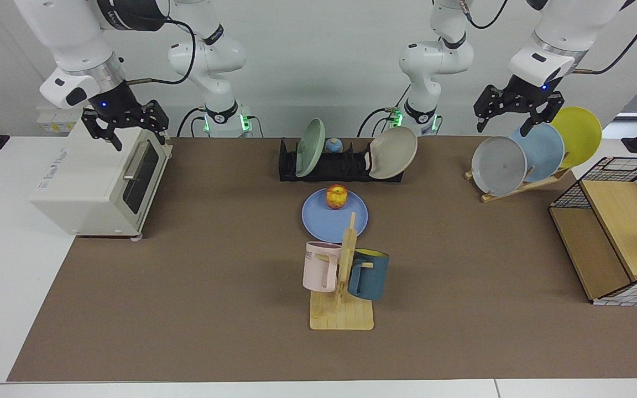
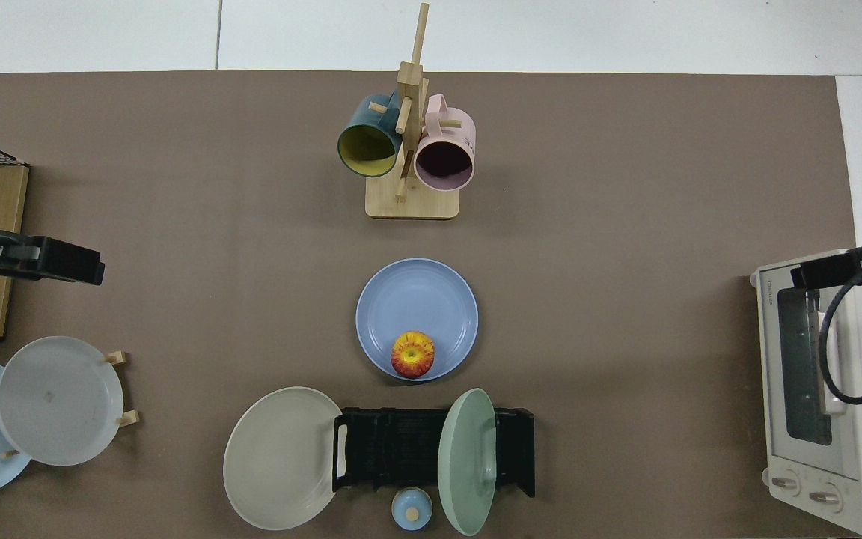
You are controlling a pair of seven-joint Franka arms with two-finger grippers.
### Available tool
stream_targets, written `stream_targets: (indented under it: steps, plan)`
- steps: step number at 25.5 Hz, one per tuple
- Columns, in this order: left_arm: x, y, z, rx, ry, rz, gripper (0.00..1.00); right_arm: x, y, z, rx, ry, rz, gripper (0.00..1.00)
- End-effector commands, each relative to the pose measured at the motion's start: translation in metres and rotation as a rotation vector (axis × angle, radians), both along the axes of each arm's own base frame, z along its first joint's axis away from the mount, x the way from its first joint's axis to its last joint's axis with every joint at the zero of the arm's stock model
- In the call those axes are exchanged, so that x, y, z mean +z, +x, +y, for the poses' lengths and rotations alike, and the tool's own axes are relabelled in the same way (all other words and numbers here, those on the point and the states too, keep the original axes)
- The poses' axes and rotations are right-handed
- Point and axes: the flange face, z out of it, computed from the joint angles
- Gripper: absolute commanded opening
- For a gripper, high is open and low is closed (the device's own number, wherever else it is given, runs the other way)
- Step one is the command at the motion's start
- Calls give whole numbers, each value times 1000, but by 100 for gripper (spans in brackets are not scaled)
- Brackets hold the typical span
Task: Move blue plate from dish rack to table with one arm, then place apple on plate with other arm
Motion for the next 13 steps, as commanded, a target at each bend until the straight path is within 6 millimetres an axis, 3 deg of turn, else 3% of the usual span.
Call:
stream_targets:
  steps: [1,13]
  plan:
    - [1,-4,0,-10,-9,-15,100,3,1,-1,-14,-14,8,100]
    - [0,-4,-1,0,-9,-13,100,3,1,-1,-14,-14,8,100]
